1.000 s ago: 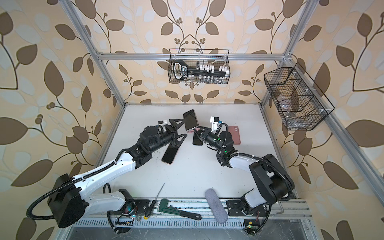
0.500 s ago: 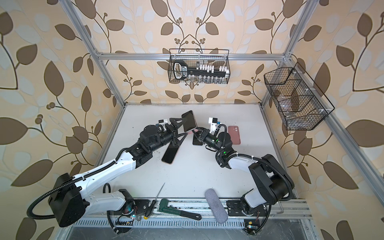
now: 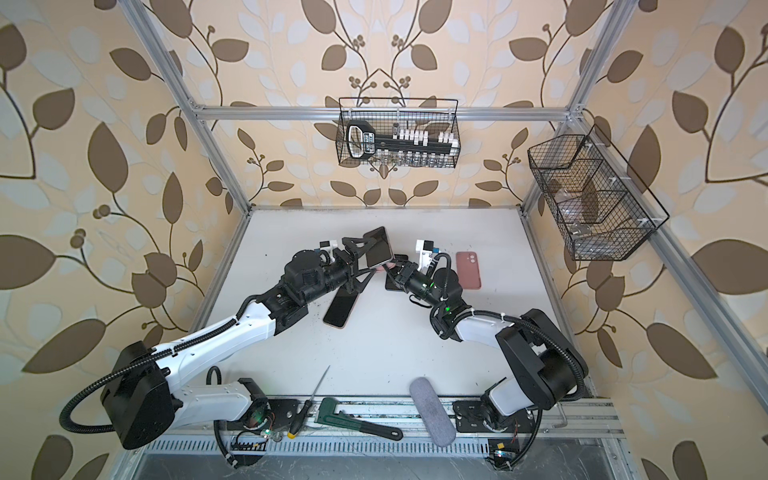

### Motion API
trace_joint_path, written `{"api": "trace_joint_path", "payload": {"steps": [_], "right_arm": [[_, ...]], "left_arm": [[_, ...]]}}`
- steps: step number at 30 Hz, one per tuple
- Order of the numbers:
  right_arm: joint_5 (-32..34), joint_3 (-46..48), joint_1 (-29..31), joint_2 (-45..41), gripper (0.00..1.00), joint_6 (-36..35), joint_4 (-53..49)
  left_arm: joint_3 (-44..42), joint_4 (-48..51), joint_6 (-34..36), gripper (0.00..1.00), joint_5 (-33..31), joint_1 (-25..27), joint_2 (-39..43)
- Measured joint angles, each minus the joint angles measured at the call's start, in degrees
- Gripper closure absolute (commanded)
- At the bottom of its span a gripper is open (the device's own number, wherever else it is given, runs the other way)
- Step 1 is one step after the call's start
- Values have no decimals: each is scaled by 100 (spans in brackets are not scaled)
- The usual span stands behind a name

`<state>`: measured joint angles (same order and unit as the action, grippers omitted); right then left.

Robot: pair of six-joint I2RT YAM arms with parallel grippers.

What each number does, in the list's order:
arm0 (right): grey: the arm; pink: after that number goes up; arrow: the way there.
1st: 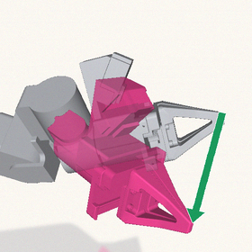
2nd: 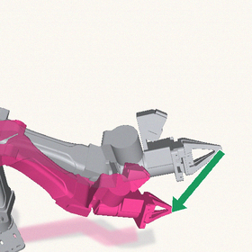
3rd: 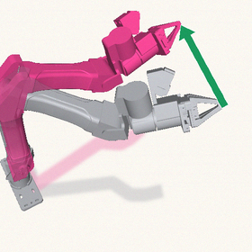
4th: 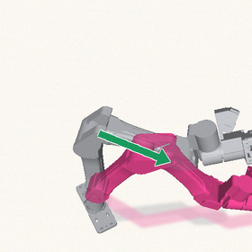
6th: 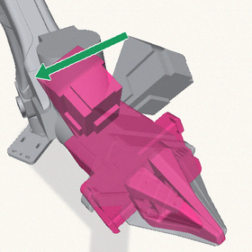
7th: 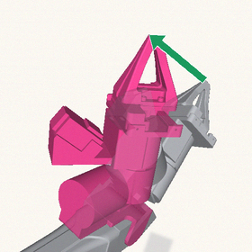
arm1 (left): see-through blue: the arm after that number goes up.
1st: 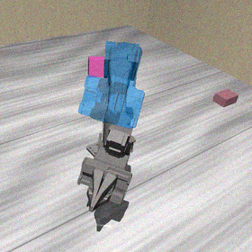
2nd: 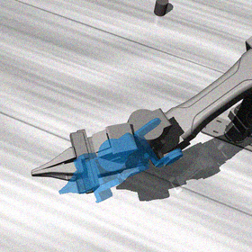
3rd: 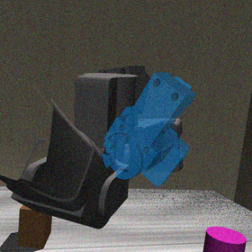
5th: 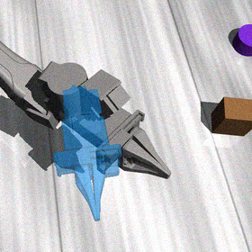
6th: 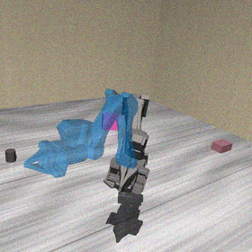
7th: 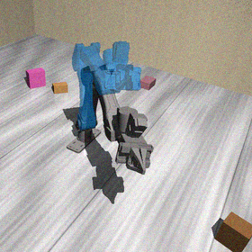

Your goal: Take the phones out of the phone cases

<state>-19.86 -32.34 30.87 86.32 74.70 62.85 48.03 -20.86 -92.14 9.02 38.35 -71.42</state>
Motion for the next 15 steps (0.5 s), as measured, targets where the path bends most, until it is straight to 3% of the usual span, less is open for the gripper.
{"api": "trace_joint_path", "payload": {"steps": [4, 15], "right_arm": [[24, 55, 52, 0, 100, 0, 37], [92, 107, 162, 0, 100, 2, 160]], "left_arm": [[11, 177, 223, 9, -181, 39, 4], [11, 350, 444, 38, -398, 68, -33]]}}
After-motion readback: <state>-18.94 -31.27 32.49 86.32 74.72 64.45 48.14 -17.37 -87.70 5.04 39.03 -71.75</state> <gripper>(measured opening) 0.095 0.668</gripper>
